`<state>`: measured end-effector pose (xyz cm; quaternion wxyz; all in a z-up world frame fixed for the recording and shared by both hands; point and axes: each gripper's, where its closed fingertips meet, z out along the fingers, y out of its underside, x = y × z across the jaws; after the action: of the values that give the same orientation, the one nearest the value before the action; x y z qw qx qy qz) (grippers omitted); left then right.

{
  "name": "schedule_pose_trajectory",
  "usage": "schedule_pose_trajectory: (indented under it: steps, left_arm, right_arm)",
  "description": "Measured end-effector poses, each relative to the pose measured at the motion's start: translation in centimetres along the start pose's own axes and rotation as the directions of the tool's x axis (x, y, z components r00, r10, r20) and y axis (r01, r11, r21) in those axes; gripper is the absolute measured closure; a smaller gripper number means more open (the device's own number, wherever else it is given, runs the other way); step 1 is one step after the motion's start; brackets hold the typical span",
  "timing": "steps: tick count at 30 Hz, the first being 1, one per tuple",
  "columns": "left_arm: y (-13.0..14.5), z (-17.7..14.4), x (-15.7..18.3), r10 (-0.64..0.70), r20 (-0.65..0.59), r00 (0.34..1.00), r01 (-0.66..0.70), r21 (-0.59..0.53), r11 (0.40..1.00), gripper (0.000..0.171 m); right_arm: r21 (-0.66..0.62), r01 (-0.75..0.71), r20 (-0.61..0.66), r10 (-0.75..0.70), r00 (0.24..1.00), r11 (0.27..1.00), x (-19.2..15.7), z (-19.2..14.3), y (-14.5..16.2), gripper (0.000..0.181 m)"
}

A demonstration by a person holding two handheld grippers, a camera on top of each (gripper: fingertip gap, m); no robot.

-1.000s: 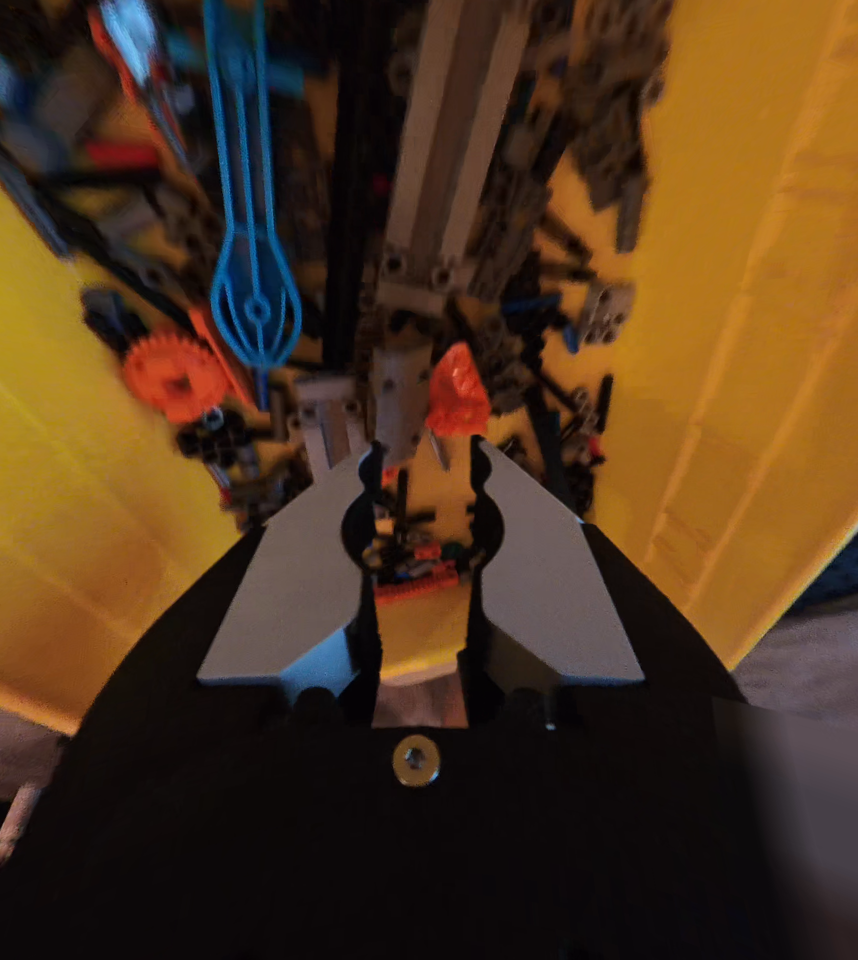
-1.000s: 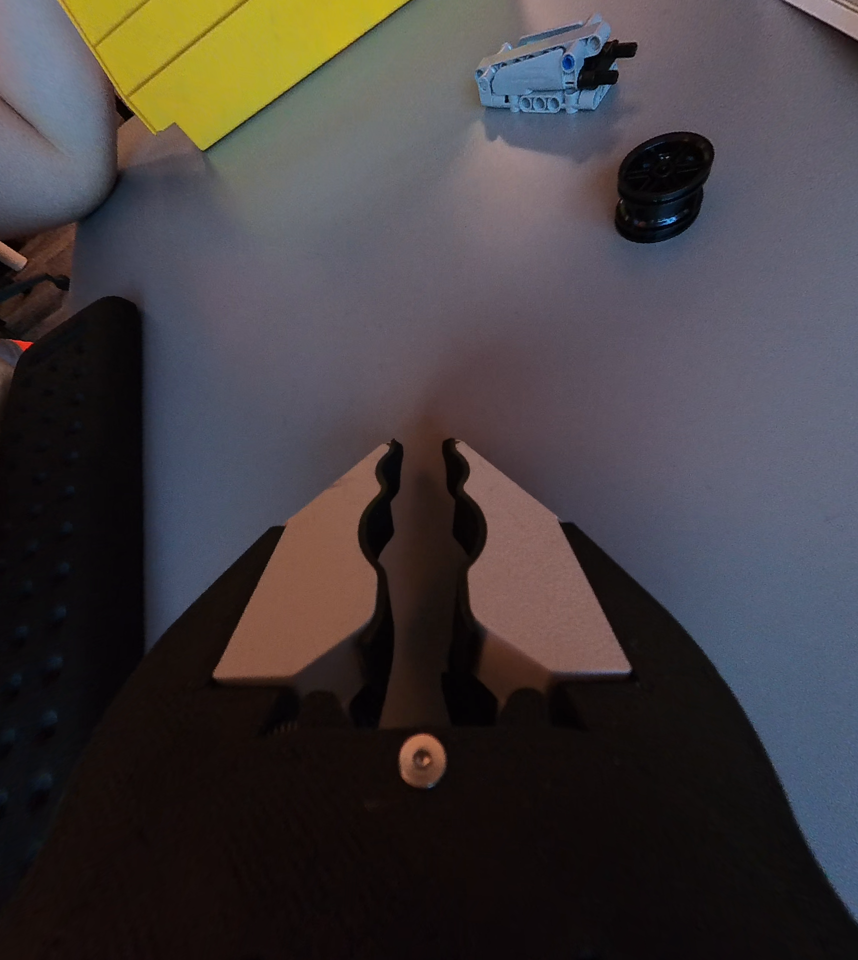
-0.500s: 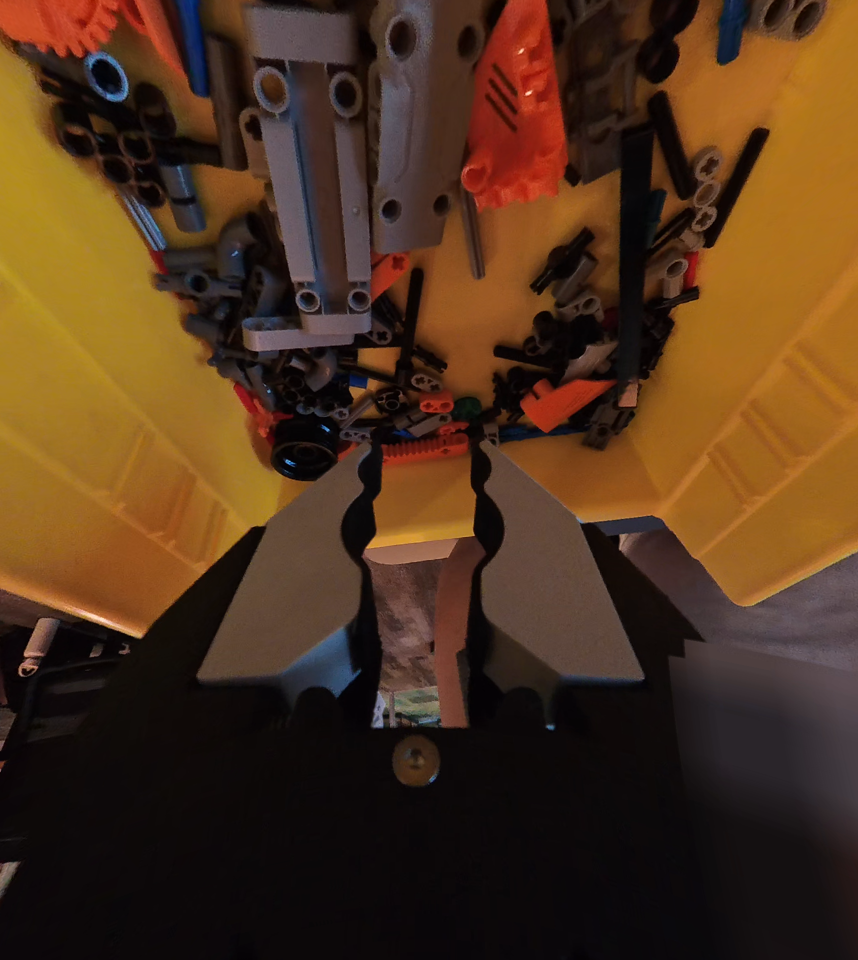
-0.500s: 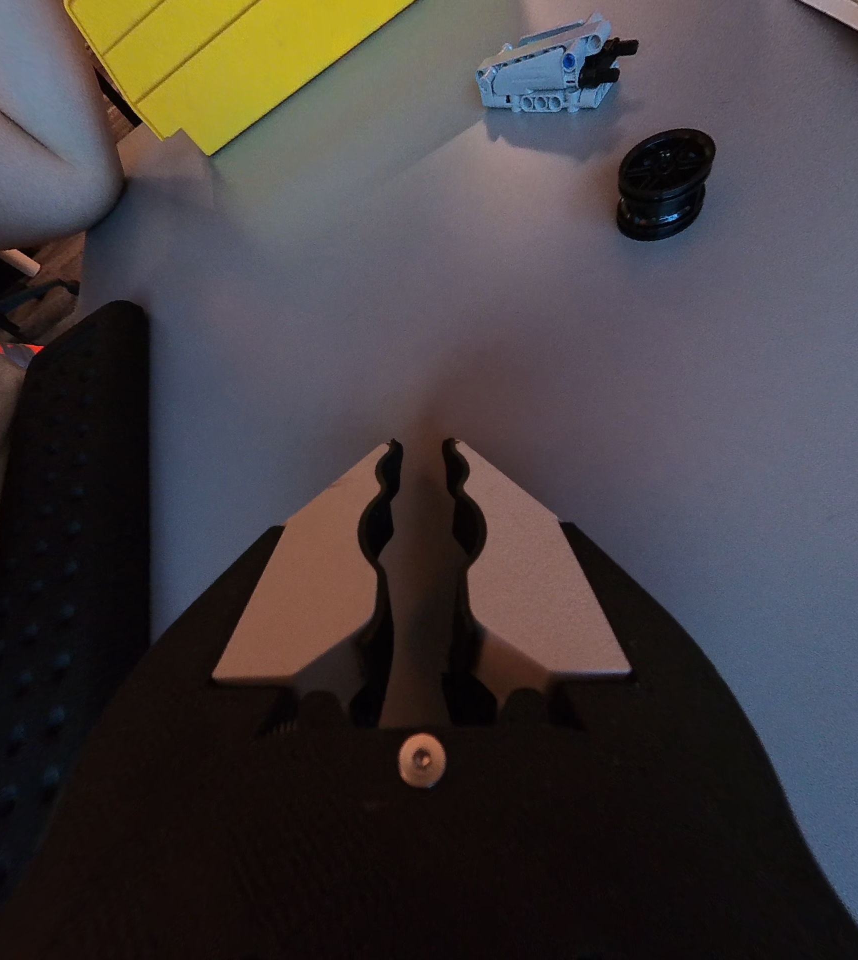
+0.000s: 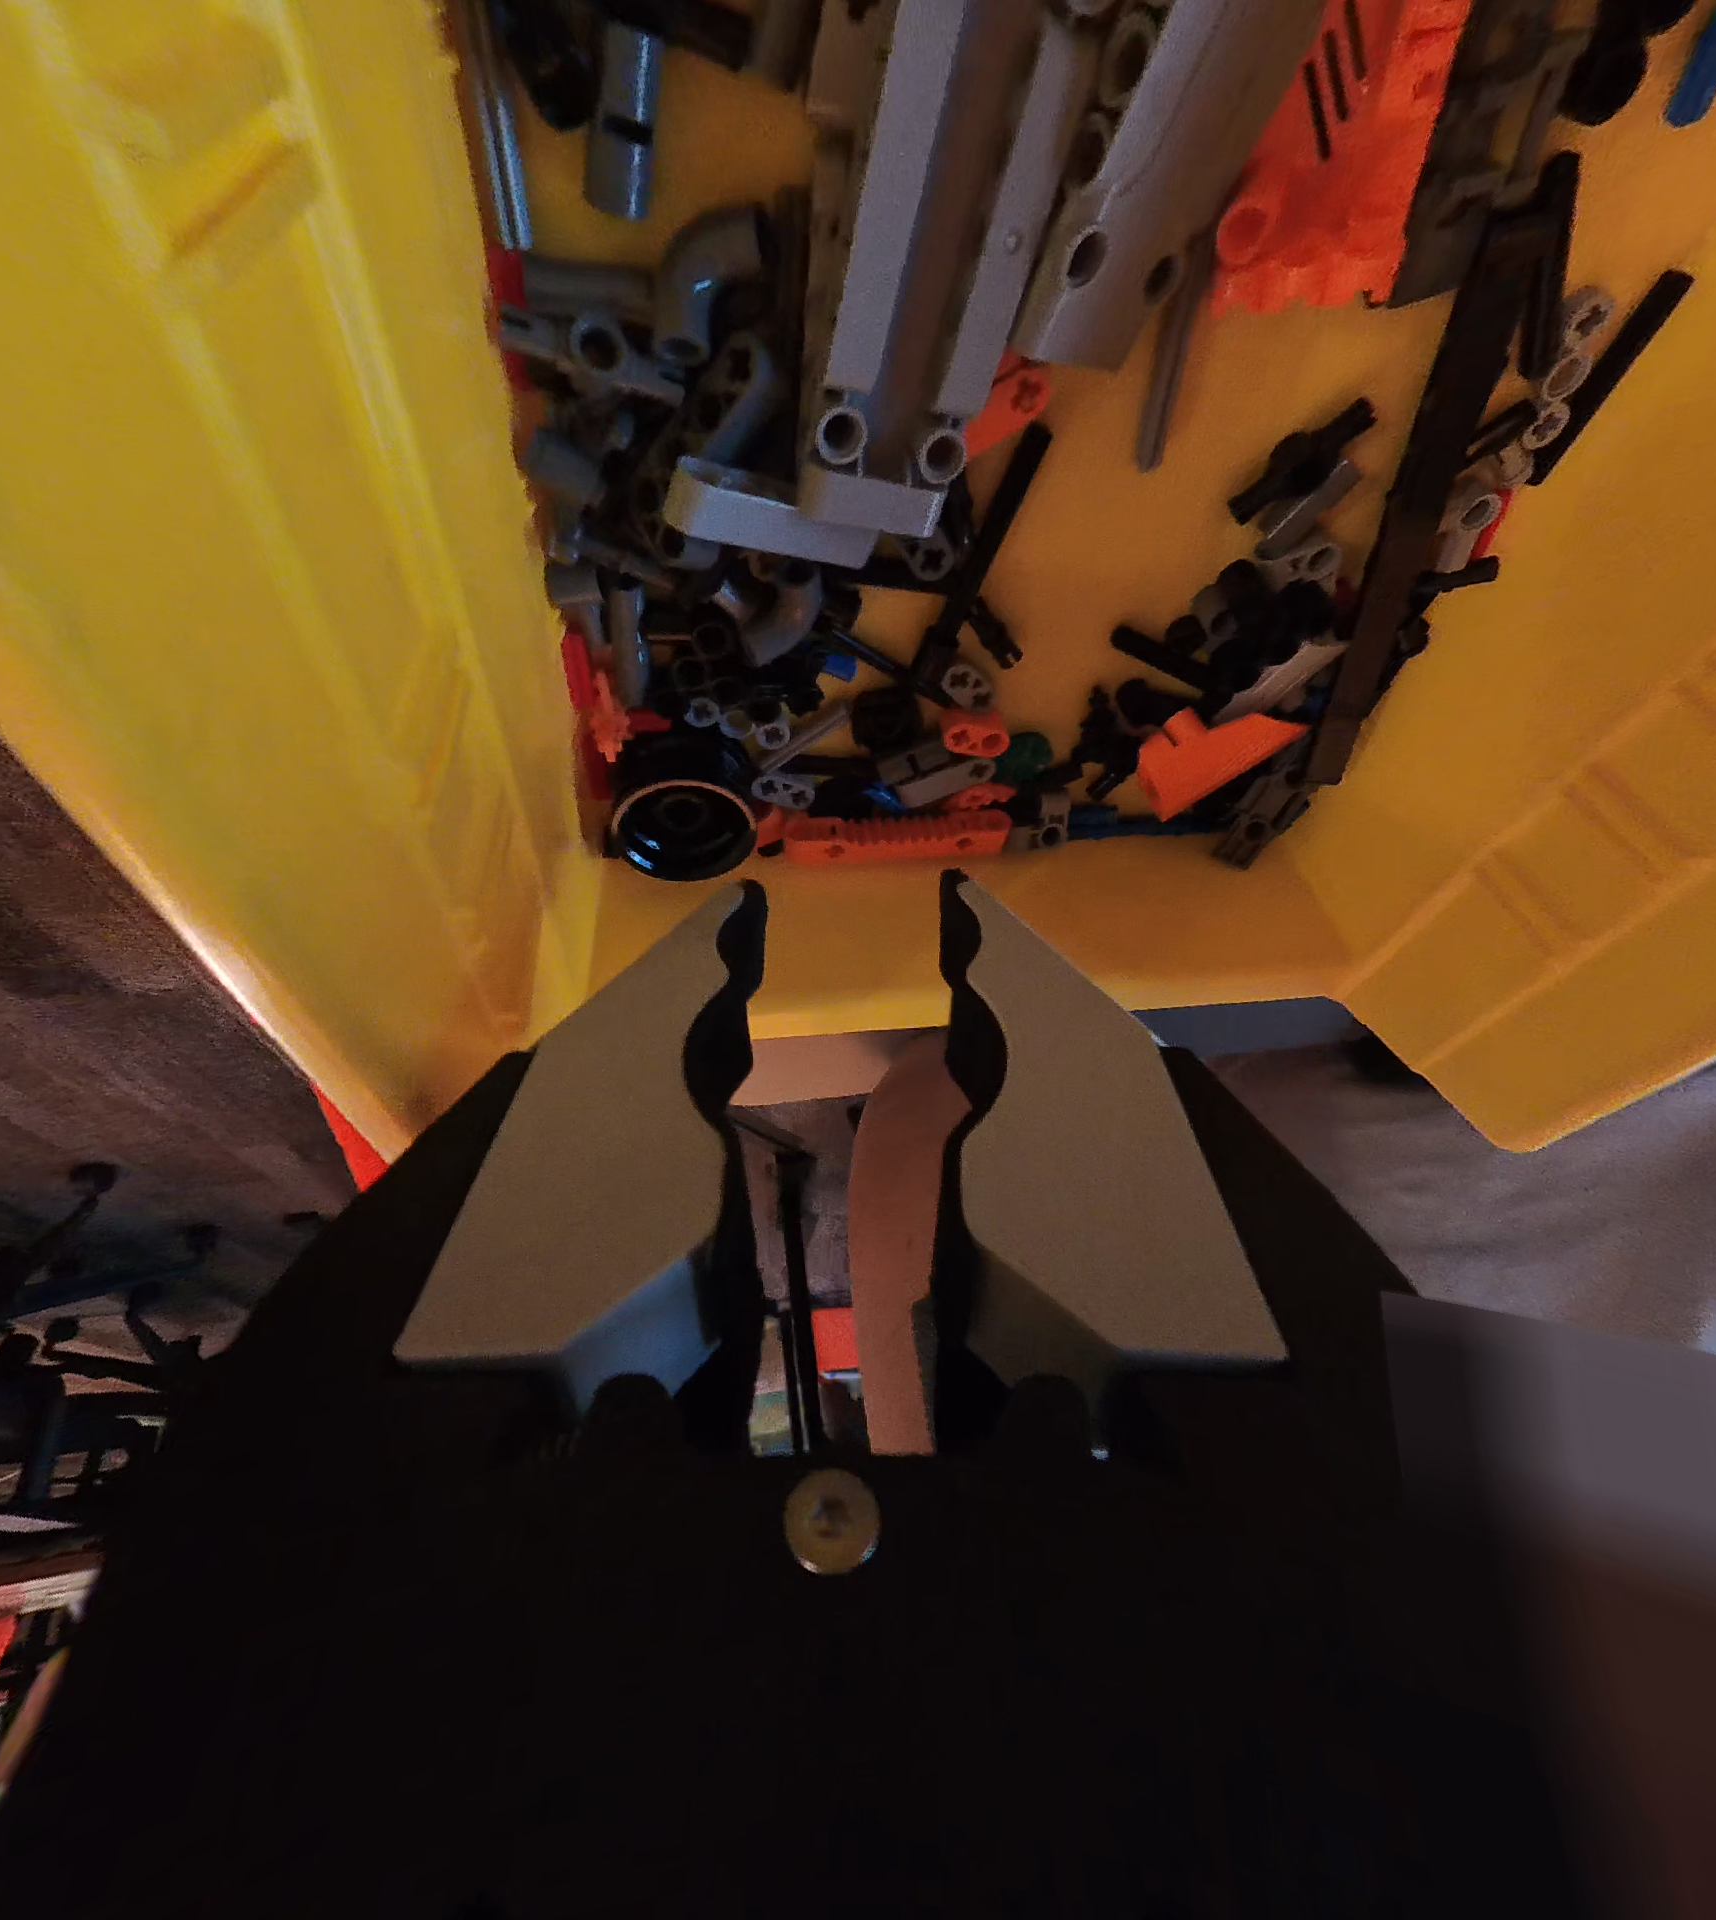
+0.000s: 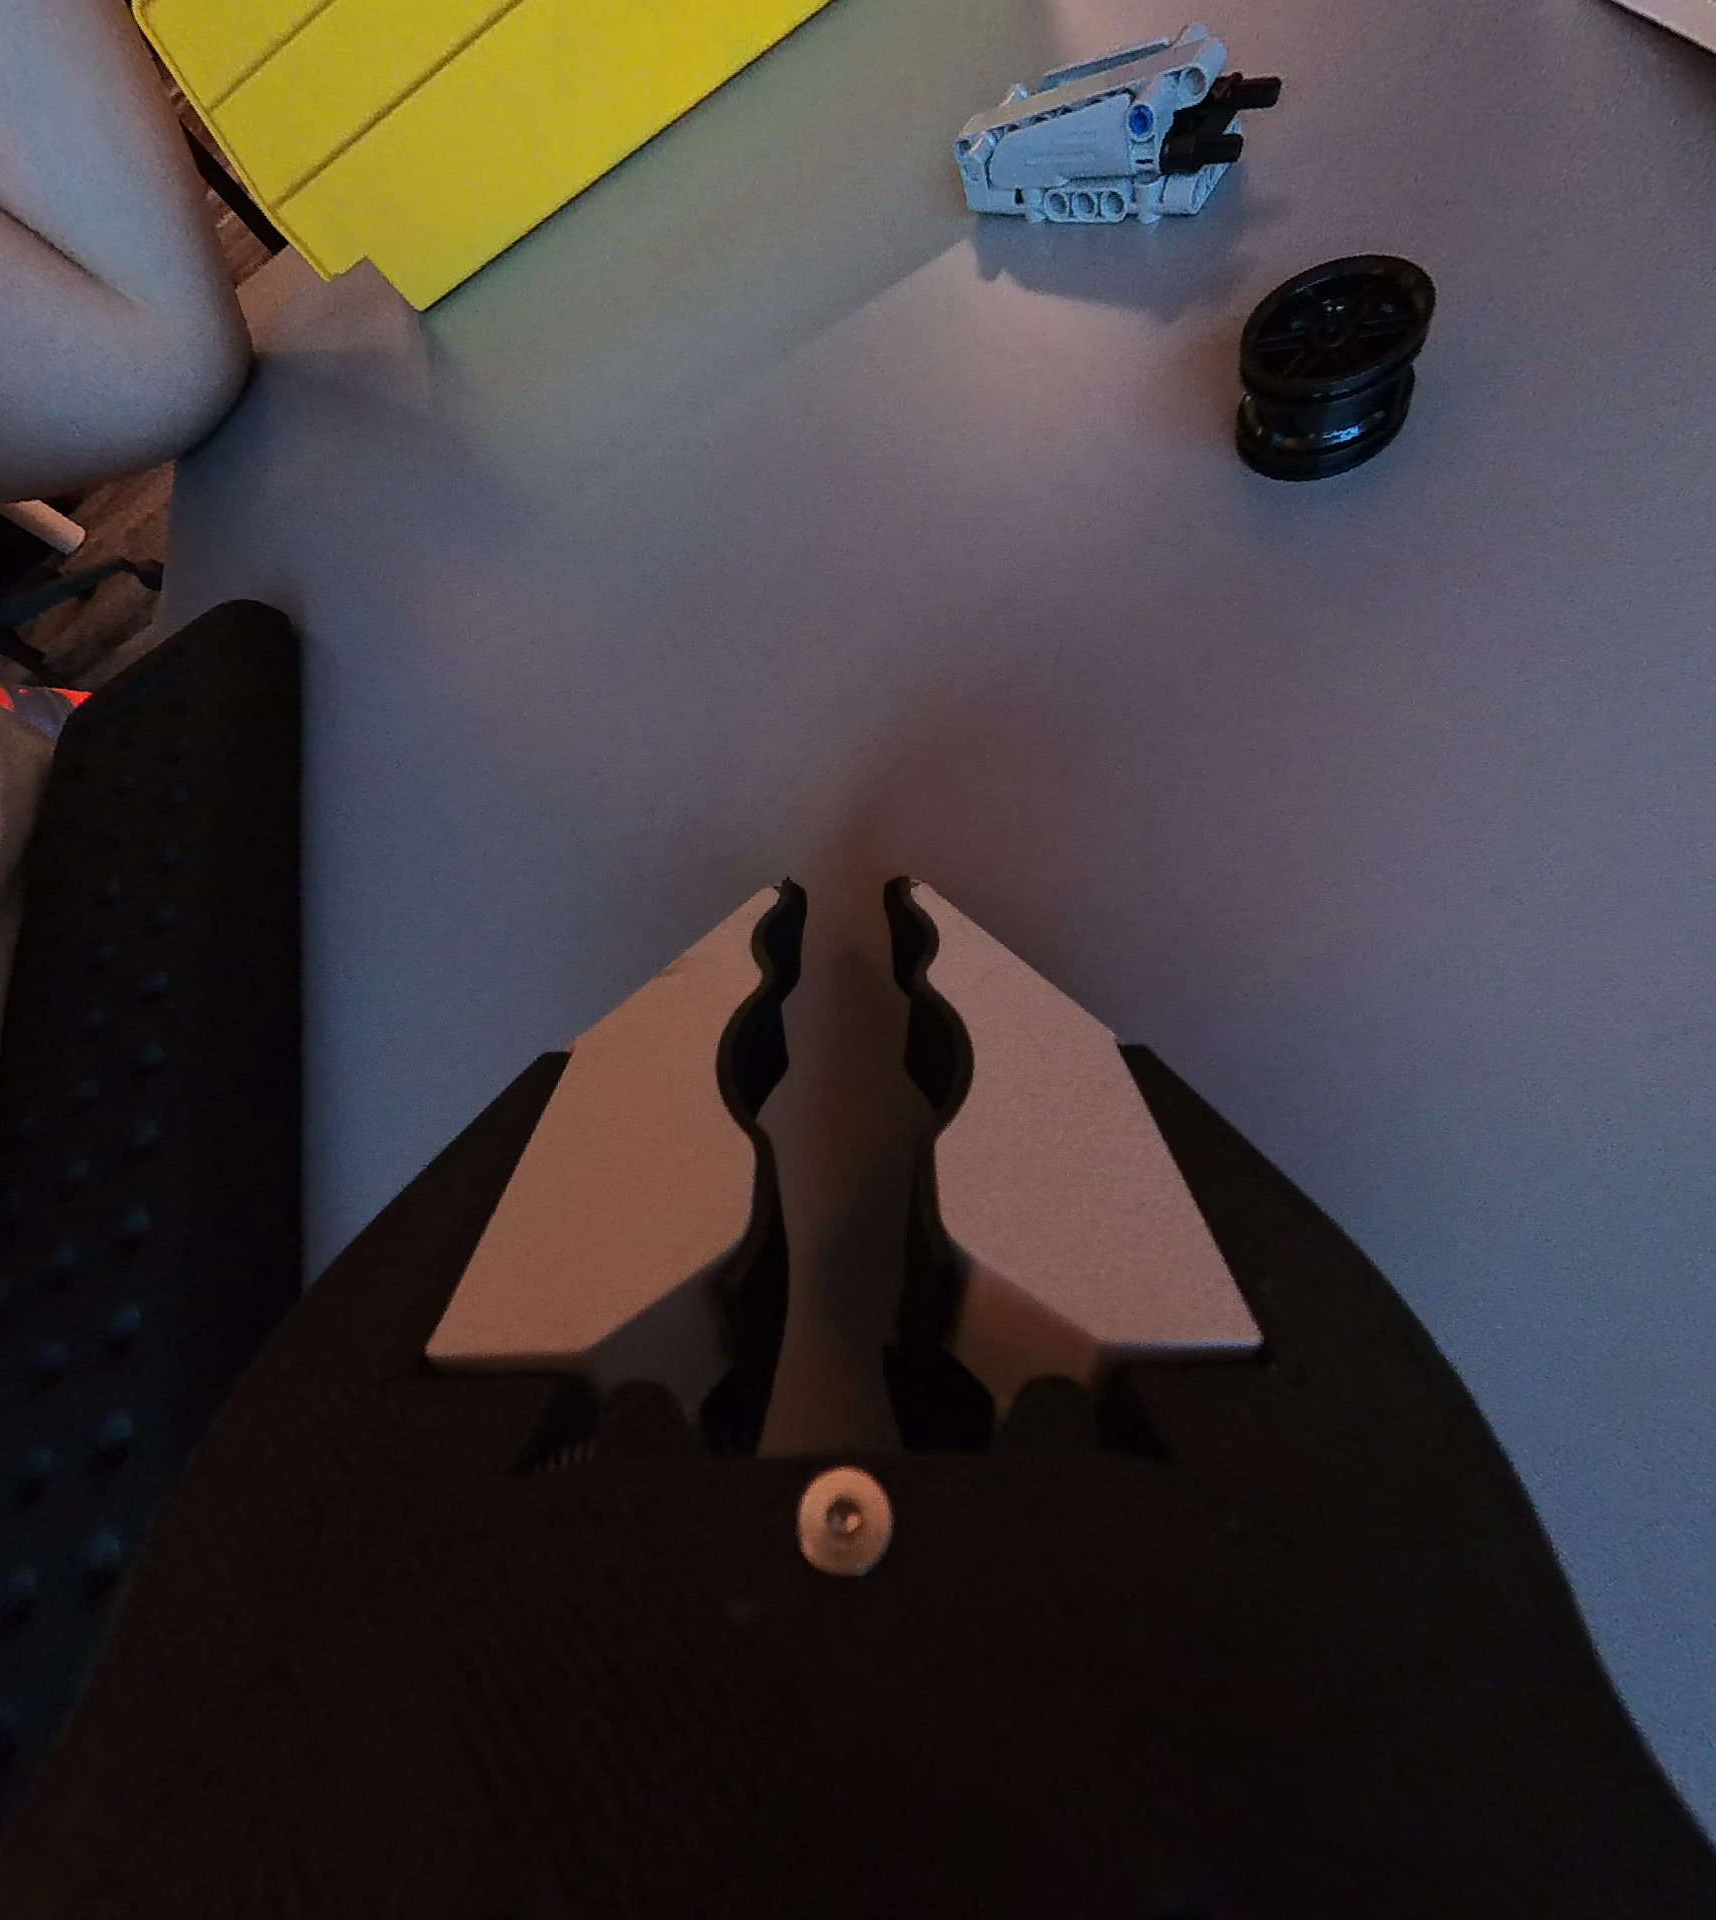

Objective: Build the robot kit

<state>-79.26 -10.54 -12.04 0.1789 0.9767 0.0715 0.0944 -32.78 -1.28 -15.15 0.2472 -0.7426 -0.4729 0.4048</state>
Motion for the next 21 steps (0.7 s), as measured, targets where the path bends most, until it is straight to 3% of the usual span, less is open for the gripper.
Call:
schedule_pose_trajectory:
  steps: [21]
  left_arm:
    - [-0.3,0.6,1.3,0.080,0.023,0.997,-0.078,-0.059,0.995,0.139]
  right_arm:
    - [0.003,-0.020,0.011,0.020,1.000,1.000,0.1,0.0,0.0,0.165]
